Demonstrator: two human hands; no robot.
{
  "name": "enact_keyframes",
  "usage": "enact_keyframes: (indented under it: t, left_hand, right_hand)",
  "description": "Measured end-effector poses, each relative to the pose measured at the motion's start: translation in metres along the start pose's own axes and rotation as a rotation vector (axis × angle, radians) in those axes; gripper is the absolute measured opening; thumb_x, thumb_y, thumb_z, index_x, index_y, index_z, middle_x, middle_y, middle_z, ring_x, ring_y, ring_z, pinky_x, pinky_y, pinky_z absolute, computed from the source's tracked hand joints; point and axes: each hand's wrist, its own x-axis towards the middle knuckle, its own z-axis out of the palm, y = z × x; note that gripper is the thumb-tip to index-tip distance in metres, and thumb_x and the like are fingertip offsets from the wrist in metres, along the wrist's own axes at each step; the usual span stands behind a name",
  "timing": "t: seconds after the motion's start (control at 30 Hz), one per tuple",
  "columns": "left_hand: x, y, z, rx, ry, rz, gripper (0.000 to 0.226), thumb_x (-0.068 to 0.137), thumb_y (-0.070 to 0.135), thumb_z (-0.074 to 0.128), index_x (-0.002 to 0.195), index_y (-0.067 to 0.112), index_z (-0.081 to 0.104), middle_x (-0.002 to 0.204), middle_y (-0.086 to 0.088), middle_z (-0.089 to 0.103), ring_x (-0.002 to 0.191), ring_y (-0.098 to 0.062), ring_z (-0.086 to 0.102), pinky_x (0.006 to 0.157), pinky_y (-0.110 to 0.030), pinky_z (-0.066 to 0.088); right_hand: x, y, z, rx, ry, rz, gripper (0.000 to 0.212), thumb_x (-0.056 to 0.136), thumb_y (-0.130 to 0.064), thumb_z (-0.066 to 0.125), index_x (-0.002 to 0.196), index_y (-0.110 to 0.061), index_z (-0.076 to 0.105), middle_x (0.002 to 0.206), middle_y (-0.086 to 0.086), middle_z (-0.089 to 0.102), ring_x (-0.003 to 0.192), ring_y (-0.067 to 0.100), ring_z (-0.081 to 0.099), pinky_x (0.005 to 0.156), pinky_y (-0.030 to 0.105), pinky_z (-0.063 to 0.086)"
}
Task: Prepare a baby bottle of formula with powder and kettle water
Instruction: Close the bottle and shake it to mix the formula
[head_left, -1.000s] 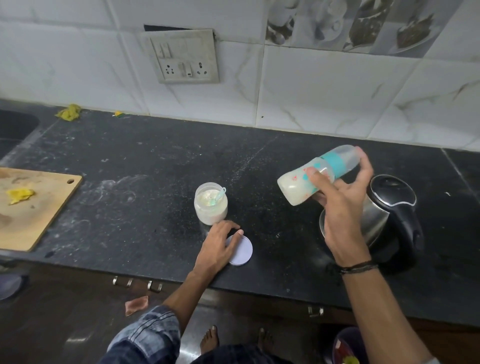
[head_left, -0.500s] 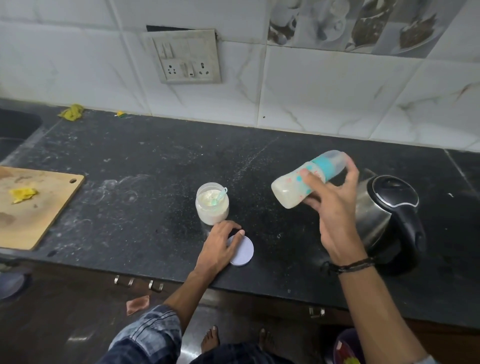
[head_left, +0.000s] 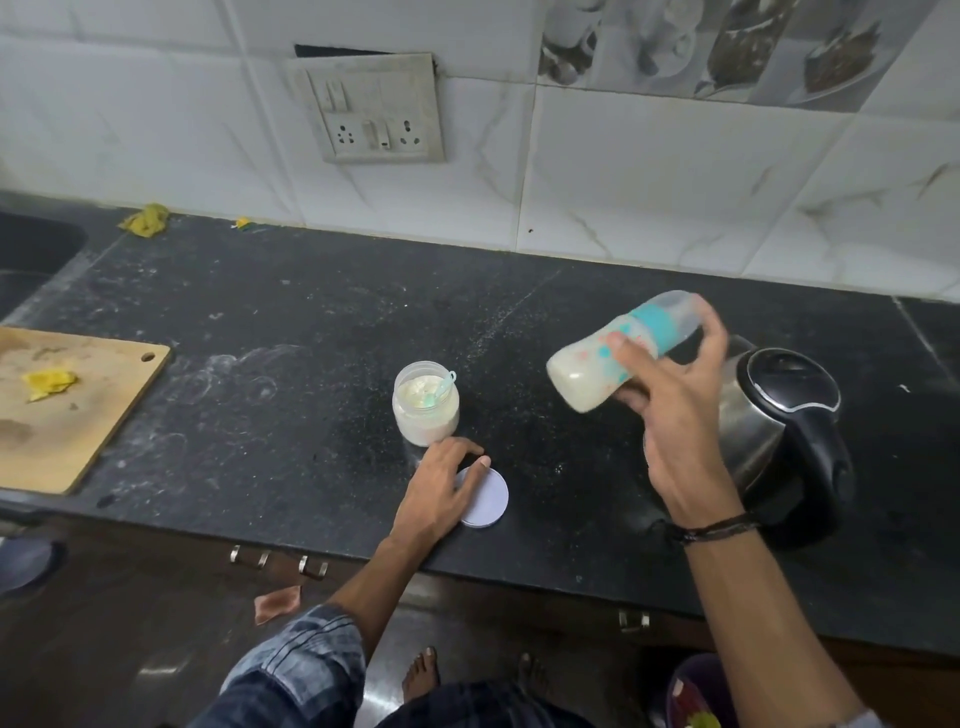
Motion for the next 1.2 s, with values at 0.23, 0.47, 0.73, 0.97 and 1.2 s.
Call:
enact_keyframes:
  t: [0.23, 0.47, 0.73, 0.97, 1.2]
  left_hand:
    - [0.001, -0.002, 0.001, 0.015, 0.004, -0.001, 0.029, 0.105, 0.054, 0.045, 0.112, 0.033, 0.063, 0.116, 0.019, 0.060, 0.113, 0.000, 0.050, 0.098, -0.023, 0.040]
    - [0.000, 0.000, 0.001, 0.017, -0.002, 0.001, 0.029, 0.105, 0.054, 0.045, 0.112, 0.031, 0.063, 0.117, 0.017, 0.060, 0.113, -0.001, 0.050, 0.099, -0.025, 0.041]
    - [0.000, 0.002, 0.000, 0.008, 0.008, -0.004, 0.031, 0.103, 0.053, 0.047, 0.112, 0.029, 0.064, 0.116, 0.016, 0.060, 0.113, -0.002, 0.050, 0.099, -0.026, 0.042]
    - [0.001, 0.004, -0.002, 0.009, -0.014, -0.003, 0.031, 0.105, 0.049, 0.048, 0.114, 0.025, 0.065, 0.117, 0.012, 0.062, 0.113, -0.005, 0.052, 0.100, -0.030, 0.044]
    - [0.001, 0.005, -0.002, 0.001, -0.009, -0.010, 0.033, 0.103, 0.053, 0.046, 0.113, 0.027, 0.065, 0.116, 0.015, 0.061, 0.113, -0.004, 0.051, 0.100, -0.028, 0.043]
  right_hand:
    - [0.000, 0.002, 0.005, 0.030, 0.034, 0.006, 0.079, 0.091, -0.003, 0.078, 0.150, -0.029, 0.032, 0.111, -0.008, 0.074, 0.118, 0.024, 0.072, 0.078, 0.038, 0.064]
    - [0.007, -0.002, -0.002, 0.099, 0.134, -0.018, 0.082, 0.092, -0.007, 0.079, 0.152, -0.029, 0.028, 0.143, 0.010, 0.057, 0.126, 0.027, 0.067, 0.083, 0.043, 0.064]
    - [0.002, 0.001, 0.004, 0.051, 0.139, -0.062, 0.078, 0.090, -0.005, 0.080, 0.146, -0.030, 0.032, 0.134, 0.004, 0.064, 0.119, 0.022, 0.070, 0.079, 0.041, 0.064]
    - [0.005, -0.001, 0.009, 0.168, 0.198, -0.055, 0.075, 0.092, -0.005, 0.078, 0.148, -0.024, 0.031, 0.141, 0.008, 0.058, 0.122, 0.024, 0.069, 0.083, 0.044, 0.064]
    - [0.006, -0.004, 0.003, 0.143, 0.136, -0.054, 0.075, 0.092, -0.006, 0.078, 0.148, -0.025, 0.031, 0.139, 0.008, 0.059, 0.126, 0.029, 0.067, 0.081, 0.039, 0.063]
